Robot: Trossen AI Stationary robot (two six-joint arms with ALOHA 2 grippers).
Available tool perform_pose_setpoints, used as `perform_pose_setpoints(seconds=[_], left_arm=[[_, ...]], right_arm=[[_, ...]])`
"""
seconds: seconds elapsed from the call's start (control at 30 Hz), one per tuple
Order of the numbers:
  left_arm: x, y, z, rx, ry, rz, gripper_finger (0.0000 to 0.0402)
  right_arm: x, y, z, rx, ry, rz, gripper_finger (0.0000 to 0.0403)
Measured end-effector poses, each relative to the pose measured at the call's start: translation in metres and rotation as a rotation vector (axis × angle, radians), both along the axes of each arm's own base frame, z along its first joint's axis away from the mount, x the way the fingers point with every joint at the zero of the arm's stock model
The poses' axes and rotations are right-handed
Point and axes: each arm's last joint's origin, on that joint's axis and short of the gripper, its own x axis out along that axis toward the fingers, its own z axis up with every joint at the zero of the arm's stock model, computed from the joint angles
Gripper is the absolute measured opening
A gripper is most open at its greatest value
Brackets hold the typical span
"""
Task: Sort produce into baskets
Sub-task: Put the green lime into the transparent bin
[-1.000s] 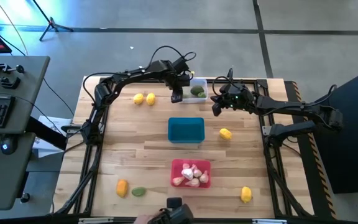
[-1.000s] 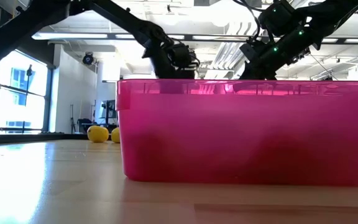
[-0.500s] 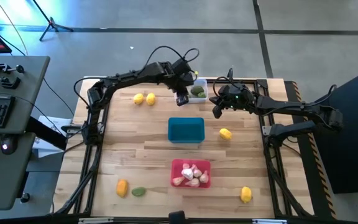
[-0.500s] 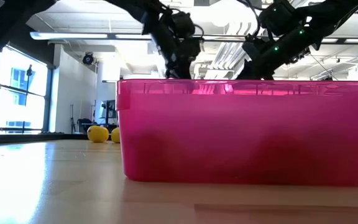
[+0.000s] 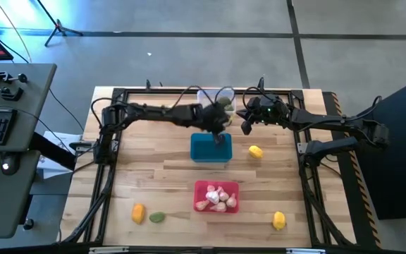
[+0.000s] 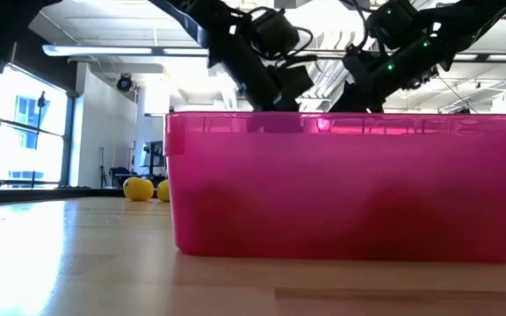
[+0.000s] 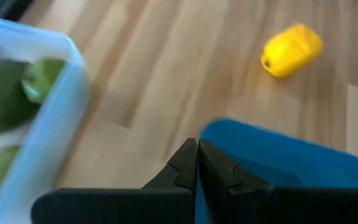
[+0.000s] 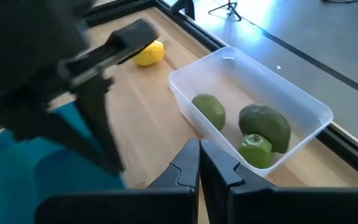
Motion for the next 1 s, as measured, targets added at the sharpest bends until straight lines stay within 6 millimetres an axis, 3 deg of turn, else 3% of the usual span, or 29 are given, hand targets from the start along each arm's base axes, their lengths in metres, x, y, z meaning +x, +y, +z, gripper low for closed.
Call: perform_pose_setpoints(seconds=[0.2,0.53,0.7,1.0], left_arm=[[-0.026,-0.041,0.009,0.008,-0.009,0.014,0.0],[-0.109,-0.135,0.037,-0.103,-0.04,-0.038,0.0],[-0.143,-0.181,0.052,-0.158,0.001,-0.092,0.0],[-0.18,-0.243,0.042,-0.224,0.134,-0.173,0.0001]], right_arm=[[0.0,0.001,0.001,0.0,-0.006,0.006,0.0],[0.008,0.009,0.006,0.0,-0.227,-0.057,0.0],[0.015,0.033,0.003,-0.008,-0.196,-0.032,0.0],[0.025,0.087,0.002,0.099,-0.2,0.276,0.0]])
